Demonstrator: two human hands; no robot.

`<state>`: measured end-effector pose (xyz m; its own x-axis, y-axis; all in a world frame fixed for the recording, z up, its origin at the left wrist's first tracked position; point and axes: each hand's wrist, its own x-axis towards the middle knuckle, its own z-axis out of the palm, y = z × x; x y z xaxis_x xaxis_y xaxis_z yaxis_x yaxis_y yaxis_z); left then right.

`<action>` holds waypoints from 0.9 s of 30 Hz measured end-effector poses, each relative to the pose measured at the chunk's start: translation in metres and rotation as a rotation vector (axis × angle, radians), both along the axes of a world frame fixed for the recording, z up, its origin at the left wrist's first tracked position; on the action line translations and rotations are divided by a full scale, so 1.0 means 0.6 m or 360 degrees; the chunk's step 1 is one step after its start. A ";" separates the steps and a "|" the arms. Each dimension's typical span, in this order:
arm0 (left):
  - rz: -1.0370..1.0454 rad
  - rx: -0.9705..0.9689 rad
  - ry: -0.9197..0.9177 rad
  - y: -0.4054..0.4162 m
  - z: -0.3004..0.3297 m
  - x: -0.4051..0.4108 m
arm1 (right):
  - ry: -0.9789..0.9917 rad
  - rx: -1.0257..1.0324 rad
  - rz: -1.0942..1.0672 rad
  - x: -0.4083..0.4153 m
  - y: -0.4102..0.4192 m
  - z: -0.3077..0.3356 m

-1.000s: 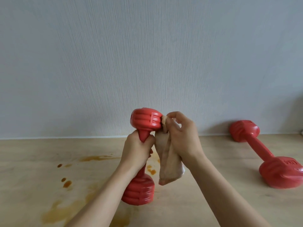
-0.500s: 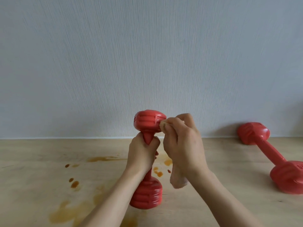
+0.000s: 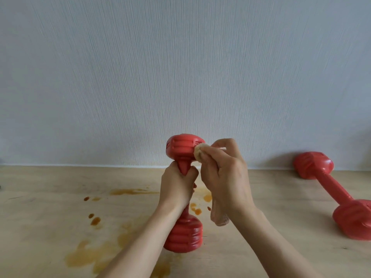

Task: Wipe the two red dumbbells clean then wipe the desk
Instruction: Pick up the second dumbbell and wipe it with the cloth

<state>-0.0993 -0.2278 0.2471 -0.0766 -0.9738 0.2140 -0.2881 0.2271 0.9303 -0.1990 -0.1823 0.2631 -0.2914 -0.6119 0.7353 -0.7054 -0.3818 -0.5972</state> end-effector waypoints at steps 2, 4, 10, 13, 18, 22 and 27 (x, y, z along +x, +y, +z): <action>0.0007 -0.0035 -0.0023 0.002 0.001 0.001 | -0.0028 0.0064 -0.0060 -0.006 0.000 0.001; -0.0004 -0.0056 -0.0049 0.004 0.001 0.000 | 0.0011 0.0035 -0.0056 -0.002 0.007 0.008; -0.0014 -0.0024 -0.0006 0.005 0.003 -0.001 | 0.0030 -0.0004 -0.0064 0.007 0.007 0.012; -0.0046 -0.0034 0.0024 0.009 0.004 0.003 | -0.0153 0.0136 -0.0023 -0.015 0.003 0.001; -0.0130 -0.0007 0.0107 0.007 0.009 0.011 | -0.0183 0.0232 -0.0004 -0.032 -0.009 -0.001; -0.0206 0.0040 0.0189 0.008 0.011 0.019 | -0.0283 0.0029 -0.0016 -0.035 -0.004 0.015; -0.0184 0.0072 0.0193 0.010 0.014 0.013 | 0.0129 -0.0147 0.0357 0.023 -0.007 0.011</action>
